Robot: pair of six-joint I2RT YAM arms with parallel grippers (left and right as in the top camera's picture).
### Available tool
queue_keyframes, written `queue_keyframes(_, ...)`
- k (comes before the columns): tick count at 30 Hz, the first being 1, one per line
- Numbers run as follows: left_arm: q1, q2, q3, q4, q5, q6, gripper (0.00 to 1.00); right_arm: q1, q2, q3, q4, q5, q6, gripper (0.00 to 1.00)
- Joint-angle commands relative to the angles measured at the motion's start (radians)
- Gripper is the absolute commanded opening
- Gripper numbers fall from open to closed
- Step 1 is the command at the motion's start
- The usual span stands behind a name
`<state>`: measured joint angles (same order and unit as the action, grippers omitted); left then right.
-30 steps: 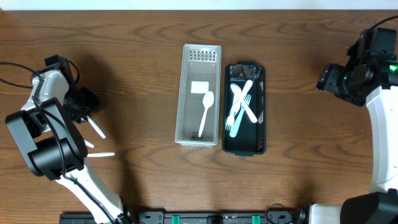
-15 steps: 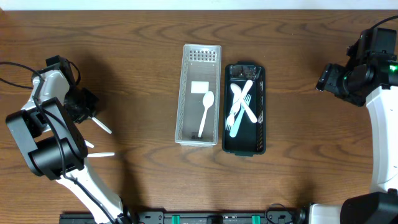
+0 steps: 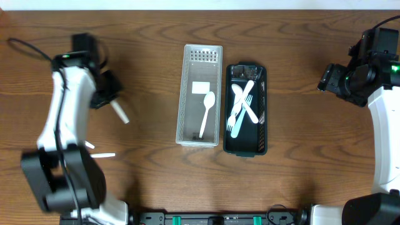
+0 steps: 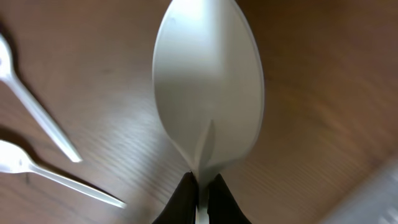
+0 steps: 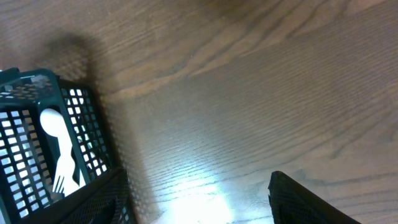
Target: Pack container
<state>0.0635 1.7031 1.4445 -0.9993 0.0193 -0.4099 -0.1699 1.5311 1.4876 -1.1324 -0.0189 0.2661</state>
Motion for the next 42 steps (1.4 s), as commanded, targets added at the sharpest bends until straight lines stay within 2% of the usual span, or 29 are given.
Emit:
queue_keyframes(1, -0.138, -0.084, 0.005, -0.013, -0.004, 0.02, 0.06, -0.003, -0.006, 0.003, 0.003, 0.003, -0.009, 0.76)
queue_keyframes(6, -0.373, -0.107, 0.004, -0.013, -0.004, 0.02, 0.06, -0.003, -0.006, 0.003, 0.003, 0.003, -0.01, 0.76)
queue_keyframes(12, -0.556, -0.031, -0.018, 0.038, -0.004, 0.02, 0.06, -0.003, -0.006, 0.003, 0.003, 0.003, -0.01, 0.76)
queue_keyframes(17, -0.603, 0.085, -0.018, 0.087, -0.004, 0.019, 0.07, -0.003, -0.006, 0.003, 0.002, 0.003, -0.01, 0.76)
queue_keyframes(21, -0.603, 0.153, -0.018, 0.108, -0.004, 0.021, 0.17, -0.003, -0.006, 0.003, -0.001, 0.003, -0.01, 0.77)
queue_keyframes(22, -0.602, 0.158, -0.018, 0.109, -0.004, 0.021, 0.23, -0.003, -0.006, 0.003, -0.002, 0.003, -0.01, 0.77)
queue_keyframes(27, -0.6, 0.124, 0.025, 0.102, -0.008, 0.134, 0.33, -0.003, -0.006, 0.003, -0.005, 0.003, -0.013, 0.77)
queue_keyframes(32, -0.555, -0.001, 0.089, 0.029, -0.143, 0.14, 0.36, -0.003, -0.006, 0.003, -0.005, 0.003, -0.013, 0.77)
queue_keyframes(35, -0.471, -0.1, 0.09, -0.013, -0.214, 0.065, 0.37, -0.003, -0.006, 0.003, -0.005, 0.003, -0.013, 0.76)
queue_keyframes(37, -0.384, -0.159, 0.09, -0.048, -0.249, -0.002, 0.38, -0.003, -0.006, 0.003, -0.005, 0.003, -0.013, 0.77)
queue_keyframes(42, -0.084, -0.241, 0.087, -0.117, -0.255, -0.174, 0.55, -0.003, -0.006, 0.003, -0.005, 0.003, -0.013, 0.77)
